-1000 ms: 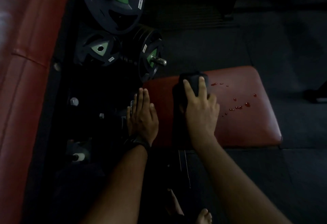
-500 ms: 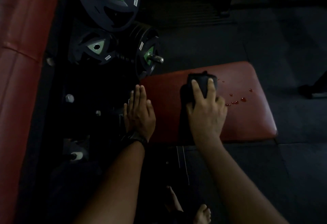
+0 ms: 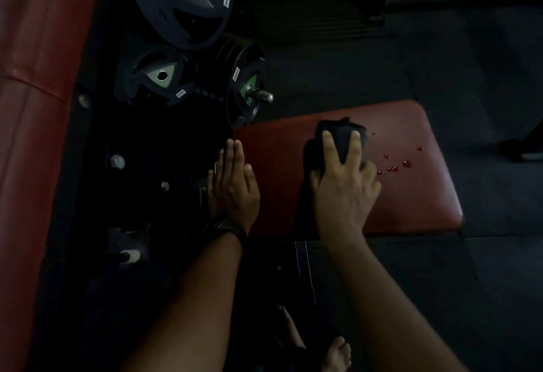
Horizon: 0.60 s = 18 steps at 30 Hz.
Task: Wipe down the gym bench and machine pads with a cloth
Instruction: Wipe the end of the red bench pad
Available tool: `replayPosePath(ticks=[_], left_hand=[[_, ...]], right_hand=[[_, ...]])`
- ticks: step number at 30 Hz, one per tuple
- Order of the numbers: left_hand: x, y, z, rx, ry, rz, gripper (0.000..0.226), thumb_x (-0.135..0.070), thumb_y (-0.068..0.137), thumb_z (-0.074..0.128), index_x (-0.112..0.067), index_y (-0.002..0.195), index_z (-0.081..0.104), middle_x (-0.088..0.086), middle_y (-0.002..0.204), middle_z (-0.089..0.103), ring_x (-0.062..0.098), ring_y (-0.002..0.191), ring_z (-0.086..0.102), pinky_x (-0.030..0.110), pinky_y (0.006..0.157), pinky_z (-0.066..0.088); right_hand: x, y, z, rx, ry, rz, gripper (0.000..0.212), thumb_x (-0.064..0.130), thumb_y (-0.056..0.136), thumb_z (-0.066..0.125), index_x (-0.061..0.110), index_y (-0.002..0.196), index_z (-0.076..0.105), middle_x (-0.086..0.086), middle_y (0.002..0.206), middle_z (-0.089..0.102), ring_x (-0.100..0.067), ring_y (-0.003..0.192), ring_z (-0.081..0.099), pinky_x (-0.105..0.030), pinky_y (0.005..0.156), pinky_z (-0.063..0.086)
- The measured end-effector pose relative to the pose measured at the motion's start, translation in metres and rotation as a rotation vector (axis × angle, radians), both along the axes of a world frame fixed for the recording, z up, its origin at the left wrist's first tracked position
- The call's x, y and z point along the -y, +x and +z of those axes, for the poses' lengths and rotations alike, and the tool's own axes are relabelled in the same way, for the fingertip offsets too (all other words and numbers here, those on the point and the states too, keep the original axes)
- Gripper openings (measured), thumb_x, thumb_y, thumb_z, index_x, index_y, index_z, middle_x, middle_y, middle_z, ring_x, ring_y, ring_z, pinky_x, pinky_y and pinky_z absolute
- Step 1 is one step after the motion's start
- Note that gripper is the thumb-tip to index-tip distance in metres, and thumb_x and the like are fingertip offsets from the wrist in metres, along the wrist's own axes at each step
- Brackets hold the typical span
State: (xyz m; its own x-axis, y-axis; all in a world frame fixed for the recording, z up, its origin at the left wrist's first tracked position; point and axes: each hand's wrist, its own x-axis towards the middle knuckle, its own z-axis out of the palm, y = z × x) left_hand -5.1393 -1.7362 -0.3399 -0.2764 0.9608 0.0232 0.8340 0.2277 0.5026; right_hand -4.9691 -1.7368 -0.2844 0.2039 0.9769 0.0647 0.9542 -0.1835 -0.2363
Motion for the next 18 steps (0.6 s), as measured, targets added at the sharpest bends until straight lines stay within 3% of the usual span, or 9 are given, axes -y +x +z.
replayPosePath(ticks=[5,7,11,14,16,18], left_hand=[[-0.003,-0.002,-0.005,-0.008,-0.004,-0.001,0.059,-0.036,0.103,0.022,-0.022,0.161,0.025,-0.003,0.167,0.023,0.018,0.154,0.024,0.049,0.121,0.023],[-0.001,-0.006,-0.008,-0.036,0.000,-0.005,0.058,-0.035,0.105,0.025,-0.021,0.160,0.026,-0.001,0.167,0.025,0.019,0.153,0.027,0.052,0.119,0.029],[0.001,-0.010,-0.008,-0.047,-0.020,-0.046,0.064,-0.039,0.101,0.016,-0.020,0.161,0.021,-0.002,0.168,0.020,0.017,0.154,0.021,0.050,0.121,0.026],[-0.001,-0.002,-0.002,0.000,-0.008,0.001,0.064,-0.041,0.100,0.014,-0.022,0.161,0.024,-0.004,0.168,0.021,0.016,0.155,0.021,0.046,0.122,0.020],[0.000,-0.001,0.000,0.002,0.004,-0.002,0.066,-0.045,0.100,0.012,-0.022,0.161,0.023,-0.004,0.168,0.021,0.016,0.155,0.020,0.045,0.122,0.019],[0.000,-0.002,0.000,0.011,-0.005,-0.004,0.068,-0.046,0.099,0.010,-0.021,0.161,0.023,-0.003,0.168,0.020,0.017,0.155,0.021,0.045,0.122,0.019]], right_hand=[[0.066,-0.056,-0.002,-0.068,-0.053,0.063,0.084,0.042,0.074,0.083,0.028,0.149,0.048,-0.019,0.159,0.035,-0.043,0.106,0.055,-0.044,0.070,0.050],[0.061,-0.071,-0.001,-0.090,-0.042,0.200,0.078,0.041,0.078,0.081,0.028,0.148,0.049,-0.020,0.159,0.035,-0.045,0.109,0.056,-0.044,0.068,0.052],[0.009,-0.046,-0.001,0.025,0.002,0.515,0.075,0.043,0.081,0.077,0.033,0.149,0.047,-0.017,0.158,0.038,-0.044,0.109,0.058,-0.045,0.073,0.052],[-0.017,-0.013,0.000,0.047,0.007,0.267,0.074,0.027,0.088,0.072,0.038,0.153,0.039,-0.013,0.160,0.036,-0.040,0.109,0.057,-0.045,0.077,0.049],[-0.008,-0.008,-0.002,0.027,0.002,0.067,0.078,0.035,0.087,0.073,0.035,0.155,0.035,-0.015,0.161,0.031,-0.040,0.109,0.055,-0.047,0.079,0.049],[0.019,-0.019,-0.004,0.025,-0.023,0.015,0.085,0.042,0.080,0.077,0.031,0.154,0.037,-0.018,0.161,0.031,-0.043,0.107,0.056,-0.049,0.080,0.050]])
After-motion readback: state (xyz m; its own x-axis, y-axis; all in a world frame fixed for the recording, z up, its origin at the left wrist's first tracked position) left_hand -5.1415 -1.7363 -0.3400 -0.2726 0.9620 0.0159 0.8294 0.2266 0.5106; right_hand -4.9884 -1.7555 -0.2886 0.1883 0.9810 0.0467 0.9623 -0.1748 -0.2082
